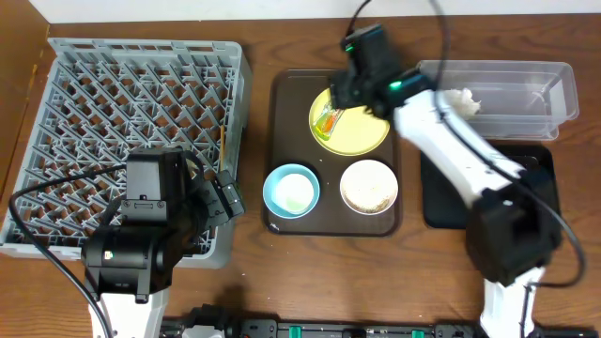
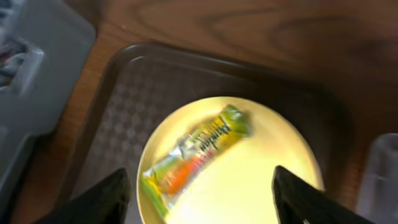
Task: Sort waste into correct bins and load items into the dishwasher
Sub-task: 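Carry the white tissue with the right gripper into the clear bin, then grasp the green snack wrapper on the yellow plate with the right gripper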
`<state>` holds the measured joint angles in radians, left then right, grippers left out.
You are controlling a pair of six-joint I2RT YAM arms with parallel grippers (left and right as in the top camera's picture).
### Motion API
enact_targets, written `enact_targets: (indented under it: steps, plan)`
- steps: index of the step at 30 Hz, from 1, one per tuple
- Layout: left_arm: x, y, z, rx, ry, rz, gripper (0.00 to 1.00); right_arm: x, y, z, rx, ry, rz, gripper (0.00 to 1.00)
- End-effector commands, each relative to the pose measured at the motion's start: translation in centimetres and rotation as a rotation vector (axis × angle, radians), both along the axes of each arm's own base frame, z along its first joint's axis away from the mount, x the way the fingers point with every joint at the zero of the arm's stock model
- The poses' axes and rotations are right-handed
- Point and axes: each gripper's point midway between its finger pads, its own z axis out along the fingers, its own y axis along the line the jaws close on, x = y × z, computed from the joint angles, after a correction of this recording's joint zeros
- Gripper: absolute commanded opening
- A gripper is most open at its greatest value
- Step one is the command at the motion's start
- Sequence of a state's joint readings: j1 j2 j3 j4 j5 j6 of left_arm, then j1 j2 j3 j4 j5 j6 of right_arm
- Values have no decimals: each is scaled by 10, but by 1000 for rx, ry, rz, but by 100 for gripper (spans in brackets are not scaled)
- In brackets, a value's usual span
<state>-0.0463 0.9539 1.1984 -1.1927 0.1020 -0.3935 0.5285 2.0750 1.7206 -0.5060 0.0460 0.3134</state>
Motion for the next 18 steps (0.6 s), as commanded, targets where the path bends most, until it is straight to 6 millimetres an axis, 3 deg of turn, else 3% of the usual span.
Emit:
enact_targets:
  steps: [1, 6, 9, 11, 14, 15, 18]
  plan:
    - [0, 1, 7, -7, -13, 11, 95, 15, -7, -51, -94, 2, -132, 75]
    - [-1, 1, 6, -7, -8, 11, 95, 18, 11, -100, -101, 16, -111, 73]
    - [-1, 1, 6, -6, -8, 11, 95, 18, 9, -121, -126, 33, -115, 65]
    - [-1, 1, 6, -7, -7, 11, 95, 14, 2, -126, -154, 52, -125, 49]
    - [-2, 1, 6, -6, -3, 11, 95, 12, -7, -127, -172, 77, -135, 9]
    - [-2, 1, 5, -6, -2, 11, 95, 11, -9, -124, -174, 81, -137, 1]
    - [-3, 1, 4, -6, 2, 11, 95, 10, -16, -100, -159, 78, -143, 1]
